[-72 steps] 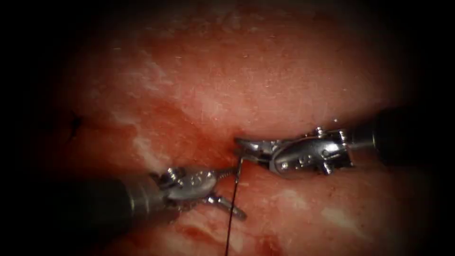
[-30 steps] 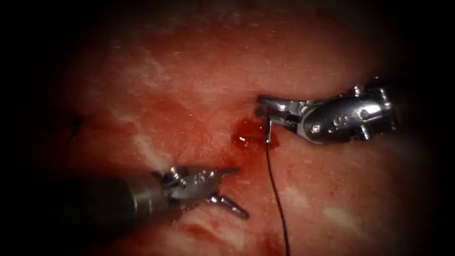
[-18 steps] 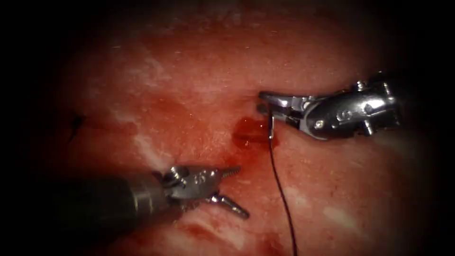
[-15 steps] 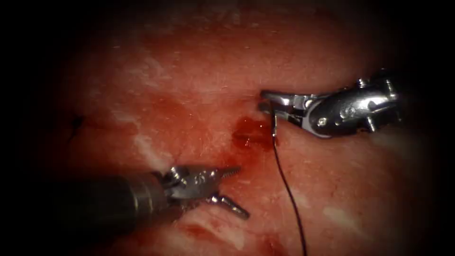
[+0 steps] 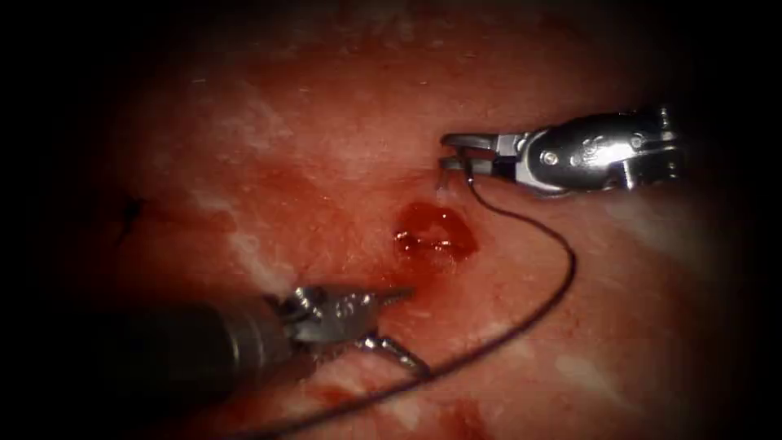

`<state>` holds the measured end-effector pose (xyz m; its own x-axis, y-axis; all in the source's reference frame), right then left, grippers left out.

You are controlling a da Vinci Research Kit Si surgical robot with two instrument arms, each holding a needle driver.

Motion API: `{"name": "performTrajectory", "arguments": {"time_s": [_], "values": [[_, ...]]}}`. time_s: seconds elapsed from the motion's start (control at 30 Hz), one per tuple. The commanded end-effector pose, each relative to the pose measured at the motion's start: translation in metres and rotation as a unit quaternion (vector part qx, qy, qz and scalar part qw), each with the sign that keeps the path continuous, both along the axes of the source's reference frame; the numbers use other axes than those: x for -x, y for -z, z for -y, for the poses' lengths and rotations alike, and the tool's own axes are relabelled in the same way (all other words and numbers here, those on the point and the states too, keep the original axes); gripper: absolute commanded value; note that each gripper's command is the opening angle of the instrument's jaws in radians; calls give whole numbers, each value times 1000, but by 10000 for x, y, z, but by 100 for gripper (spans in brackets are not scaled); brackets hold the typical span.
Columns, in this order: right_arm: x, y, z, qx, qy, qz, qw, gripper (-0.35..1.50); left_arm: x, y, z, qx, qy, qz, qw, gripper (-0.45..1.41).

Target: Wound Closure

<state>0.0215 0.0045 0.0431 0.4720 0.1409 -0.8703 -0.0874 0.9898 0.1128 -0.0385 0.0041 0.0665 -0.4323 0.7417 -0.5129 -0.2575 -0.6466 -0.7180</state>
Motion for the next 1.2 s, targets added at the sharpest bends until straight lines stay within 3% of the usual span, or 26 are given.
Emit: {"name": "performTrajectory", "arguments": {"time_s": [0.03,0.27,0.53,0.77,1.2], "values": [[-5,-4,-1,-21,-2,-3,1000,-35,6,-6,5,-1,-1,0,1000,74],[-3,5,-36,-100,2,-30,995,-35,8,-7,5,-1,-2,1,1000,74],[-6,3,-43,-112,-5,-27,993,-35,7,-6,6,-1,-2,1,1000,74],[-8,20,-46,-29,-34,-42,998,-35,6,-7,6,-1,-2,2,1000,74],[-13,21,-46,-14,-35,-39,999,-35,6,-7,7,0,-3,2,1000,74]]}}
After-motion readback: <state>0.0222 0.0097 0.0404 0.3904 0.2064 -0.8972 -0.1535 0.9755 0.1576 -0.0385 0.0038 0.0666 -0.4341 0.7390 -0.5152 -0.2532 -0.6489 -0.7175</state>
